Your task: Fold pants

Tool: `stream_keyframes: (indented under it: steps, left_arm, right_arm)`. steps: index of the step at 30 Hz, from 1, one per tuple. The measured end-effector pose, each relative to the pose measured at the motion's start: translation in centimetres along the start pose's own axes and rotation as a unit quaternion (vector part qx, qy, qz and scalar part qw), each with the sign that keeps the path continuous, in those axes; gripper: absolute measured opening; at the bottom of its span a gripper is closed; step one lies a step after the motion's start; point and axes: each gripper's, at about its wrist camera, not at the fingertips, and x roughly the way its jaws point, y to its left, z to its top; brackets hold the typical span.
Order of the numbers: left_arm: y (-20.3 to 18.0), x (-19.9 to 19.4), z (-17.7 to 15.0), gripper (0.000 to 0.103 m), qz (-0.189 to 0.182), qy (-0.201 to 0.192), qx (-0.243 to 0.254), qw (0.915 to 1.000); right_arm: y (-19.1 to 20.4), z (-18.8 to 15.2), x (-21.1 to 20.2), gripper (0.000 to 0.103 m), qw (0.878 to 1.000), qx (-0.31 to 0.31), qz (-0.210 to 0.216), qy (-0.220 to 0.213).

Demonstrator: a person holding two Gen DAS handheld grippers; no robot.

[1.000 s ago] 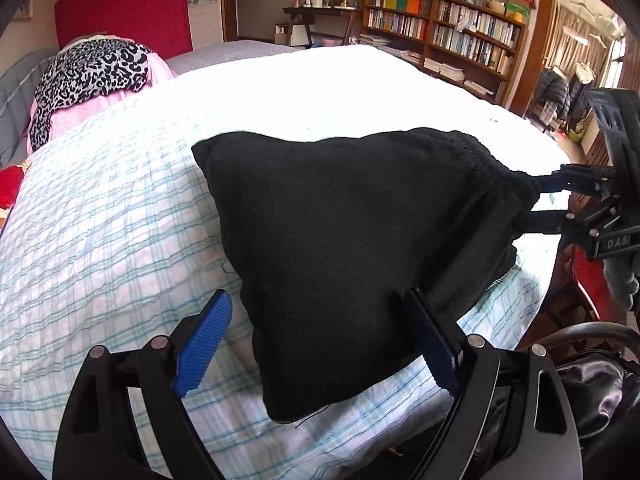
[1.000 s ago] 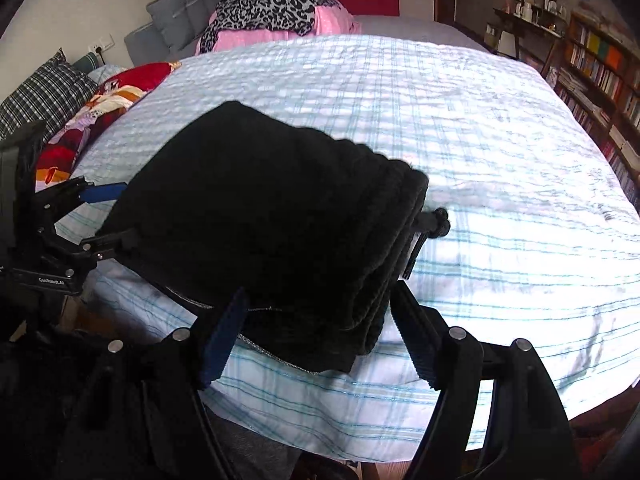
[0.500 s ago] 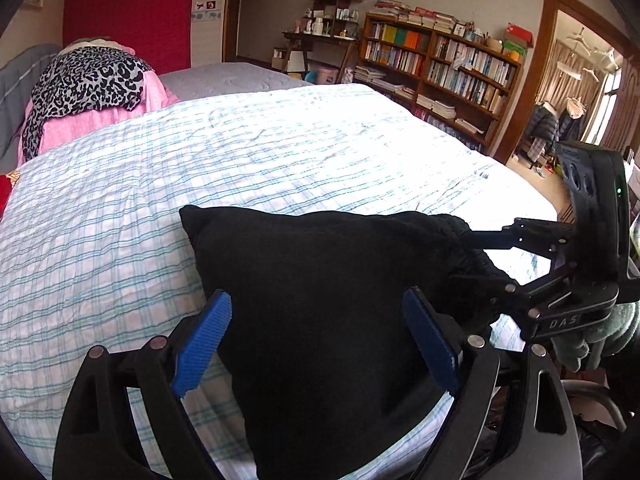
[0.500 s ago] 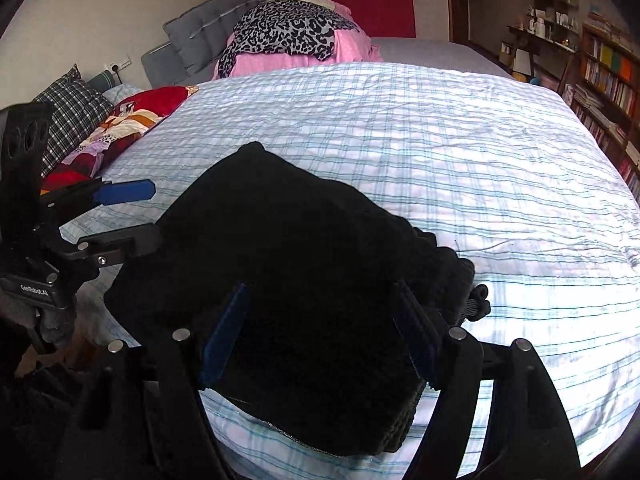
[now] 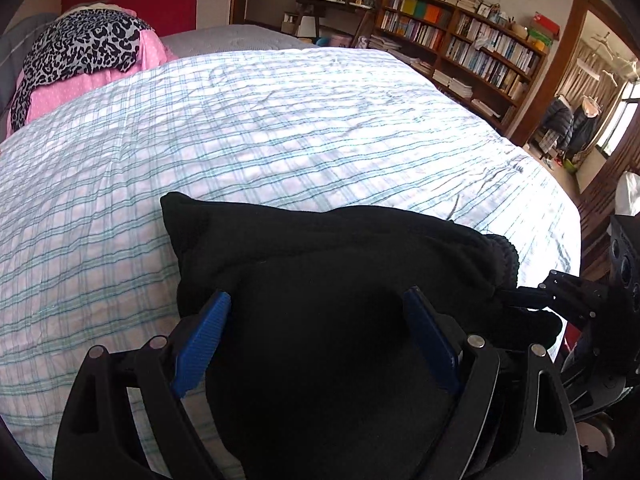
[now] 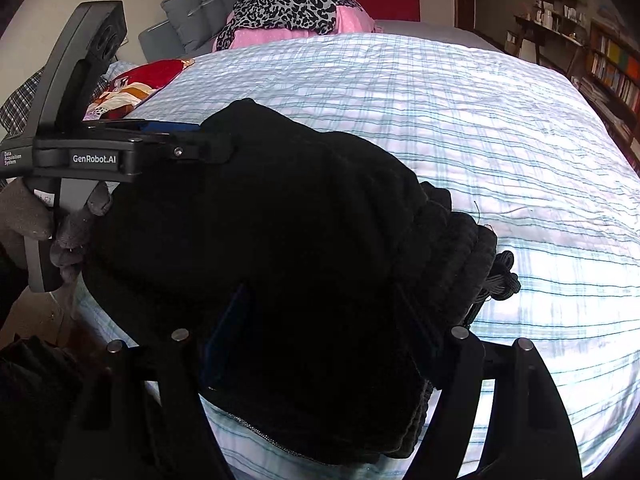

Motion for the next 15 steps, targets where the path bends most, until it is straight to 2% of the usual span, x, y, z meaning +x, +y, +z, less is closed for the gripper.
stream_keyframes:
  steps: [4,8,15]
  left_arm:
    - [0.2,0.6,-1.2,0.087,0.01,0.004,0.008,0.9999]
    - [0.1,2.1,-2.6,0.087,0.037,0.011,0.029,0.9988]
    - [0.6,2.3,-3.0,0.089,0.041,0.006,0.021,0.9989]
  right_arm:
    - [-0.2,0.0,0.2,0.076,1.0,0.005,0.004,0.0]
    - [-0.4,-0.2,0.4,0.076,1.0,0.001,0.003,-0.001]
    - [-0.3,-0.3,0.4,0.076,1.0,-0.001,-0.004,-0.005]
